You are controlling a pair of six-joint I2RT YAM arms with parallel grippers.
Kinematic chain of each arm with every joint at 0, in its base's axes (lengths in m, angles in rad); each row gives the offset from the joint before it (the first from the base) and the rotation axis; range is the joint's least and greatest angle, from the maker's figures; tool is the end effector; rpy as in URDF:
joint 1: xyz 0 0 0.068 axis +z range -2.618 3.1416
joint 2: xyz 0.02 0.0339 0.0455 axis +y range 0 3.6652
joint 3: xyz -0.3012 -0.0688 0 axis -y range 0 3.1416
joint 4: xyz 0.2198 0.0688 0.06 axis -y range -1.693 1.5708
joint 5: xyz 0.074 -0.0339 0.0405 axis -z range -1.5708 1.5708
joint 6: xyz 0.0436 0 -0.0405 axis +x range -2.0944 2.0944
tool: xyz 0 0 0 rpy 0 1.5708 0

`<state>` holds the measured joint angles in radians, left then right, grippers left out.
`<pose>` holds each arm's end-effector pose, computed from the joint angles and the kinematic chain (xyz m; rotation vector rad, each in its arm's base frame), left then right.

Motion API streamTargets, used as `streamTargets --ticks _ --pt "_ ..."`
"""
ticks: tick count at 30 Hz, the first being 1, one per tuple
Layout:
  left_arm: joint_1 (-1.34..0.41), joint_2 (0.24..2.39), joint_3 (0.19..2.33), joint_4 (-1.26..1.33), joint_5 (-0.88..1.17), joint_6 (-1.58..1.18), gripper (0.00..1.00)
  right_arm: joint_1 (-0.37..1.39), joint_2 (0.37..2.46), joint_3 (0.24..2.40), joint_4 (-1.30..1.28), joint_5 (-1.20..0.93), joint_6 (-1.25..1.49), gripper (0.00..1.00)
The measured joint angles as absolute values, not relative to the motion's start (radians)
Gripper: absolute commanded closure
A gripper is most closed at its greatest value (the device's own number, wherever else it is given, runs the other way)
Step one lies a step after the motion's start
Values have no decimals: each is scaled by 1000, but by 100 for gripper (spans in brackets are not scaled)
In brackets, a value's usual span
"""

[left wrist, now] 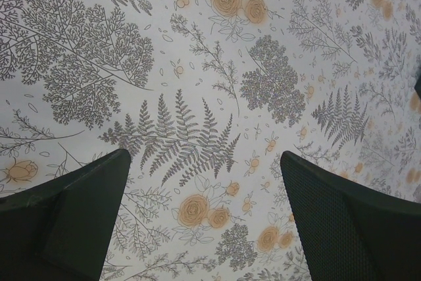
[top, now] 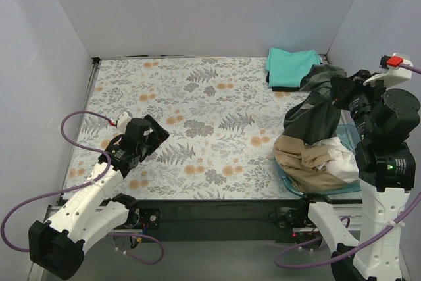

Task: Fold and stack the t-shirts
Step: Grab the tshirt from the pile, then move the tshirt to the center of the board

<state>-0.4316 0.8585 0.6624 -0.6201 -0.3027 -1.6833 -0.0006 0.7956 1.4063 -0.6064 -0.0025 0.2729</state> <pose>0.1232 -0.0424 0.2733 -1.5478 1.8899 -0.6591 0.0725 0.0001 0.5043 0.2121 1.5562 0.2160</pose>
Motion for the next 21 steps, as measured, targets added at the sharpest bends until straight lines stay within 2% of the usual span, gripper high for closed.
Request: streamTargets --ticks 9,21 --pt "-432 860 662 -622 -317 -1684 2 -1 875 1559 -570 33 244 93" --pt "-432 871 703 -661 -327 -1689 2 0 1345 2003 -439 -319 185 99"
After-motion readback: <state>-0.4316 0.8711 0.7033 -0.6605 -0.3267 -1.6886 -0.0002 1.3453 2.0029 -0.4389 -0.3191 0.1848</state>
